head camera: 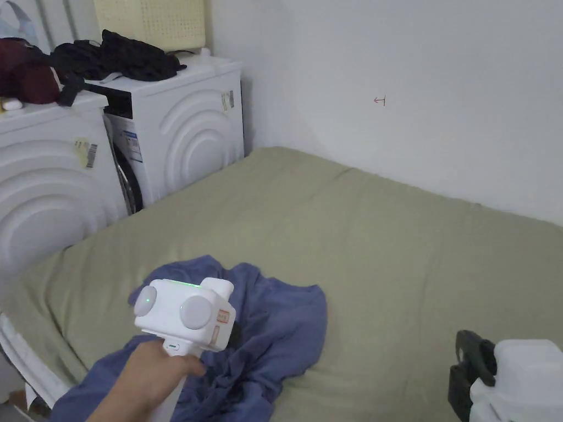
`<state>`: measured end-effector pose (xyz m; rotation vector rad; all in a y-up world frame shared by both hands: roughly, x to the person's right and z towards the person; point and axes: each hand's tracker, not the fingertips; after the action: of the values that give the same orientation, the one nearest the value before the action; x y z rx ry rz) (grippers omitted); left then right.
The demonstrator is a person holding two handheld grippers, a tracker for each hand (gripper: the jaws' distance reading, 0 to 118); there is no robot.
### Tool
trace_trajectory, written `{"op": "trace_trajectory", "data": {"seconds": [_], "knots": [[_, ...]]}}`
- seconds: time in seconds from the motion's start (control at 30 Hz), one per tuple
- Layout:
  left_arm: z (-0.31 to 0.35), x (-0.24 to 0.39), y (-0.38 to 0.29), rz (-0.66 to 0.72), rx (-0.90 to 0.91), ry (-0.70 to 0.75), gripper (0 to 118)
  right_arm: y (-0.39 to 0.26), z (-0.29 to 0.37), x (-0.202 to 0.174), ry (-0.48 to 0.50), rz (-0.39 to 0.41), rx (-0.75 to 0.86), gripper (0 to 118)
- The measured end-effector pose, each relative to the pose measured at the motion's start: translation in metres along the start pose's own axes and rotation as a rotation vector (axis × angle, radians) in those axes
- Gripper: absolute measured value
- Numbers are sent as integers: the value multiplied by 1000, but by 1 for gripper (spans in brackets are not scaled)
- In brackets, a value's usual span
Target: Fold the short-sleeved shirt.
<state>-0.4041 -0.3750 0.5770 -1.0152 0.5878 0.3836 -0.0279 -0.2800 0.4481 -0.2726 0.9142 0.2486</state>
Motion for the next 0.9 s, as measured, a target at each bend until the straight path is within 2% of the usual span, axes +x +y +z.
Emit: {"op": "trace_trajectory", "data": {"seconds": [0.03,0.07,0.1,0.13,0.17,0.2,0.27,0.33,0.37,0.4,0.43,0.47,0.5,0.53,0.6,0.7,0.77,0.87,0.9], "knots": [[-8,4,5,0,14,-73,8,-4,-8,4,-8,4,-21,0],[-16,10,10,8,8,-118,39,-9,-16,6,-14,3,-35,0],[-24,15,13,0,-9,-143,106,-13,-22,8,-14,0,-42,0],[-21,15,11,-70,56,-130,118,-16,-28,9,-15,-9,-53,0],[-31,17,16,-86,83,-135,116,-20,-32,11,-17,-19,-65,0],[-37,17,15,-108,46,-51,116,-23,-36,12,-17,-25,-73,0],[-67,30,15,-153,25,24,116,-29,-43,11,-14,-24,-87,0],[-89,33,13,-126,2,13,116,-33,-45,11,-12,-13,-101,0],[-97,33,11,-110,-13,19,113,-34,-45,11,-10,-8,-107,0],[-96,34,14,-96,-19,28,97,-35,-45,12,-9,-3,-110,0],[-99,32,12,-63,-34,24,97,-36,-43,13,-10,3,-113,0],[-98,29,8,24,-29,-72,87,-37,-42,15,-15,8,-116,0],[-95,30,5,99,6,-115,55,-38,-40,17,-20,10,-115,0],[-97,29,9,99,22,-48,9,-38,-38,20,-27,9,-112,0],[-99,32,10,30,20,-47,8,-38,-33,28,-37,-1,-113,0],[-82,42,9,94,72,-129,9,-37,-17,41,-61,-32,-105,0],[-61,74,16,48,178,-148,9,-36,0,54,-80,-52,-92,0],[-42,135,34,-72,198,-205,9,-35,25,75,-131,-70,-80,0],[-35,156,36,-78,225,-267,9,-34,34,82,-150,-78,-75,0]]}}
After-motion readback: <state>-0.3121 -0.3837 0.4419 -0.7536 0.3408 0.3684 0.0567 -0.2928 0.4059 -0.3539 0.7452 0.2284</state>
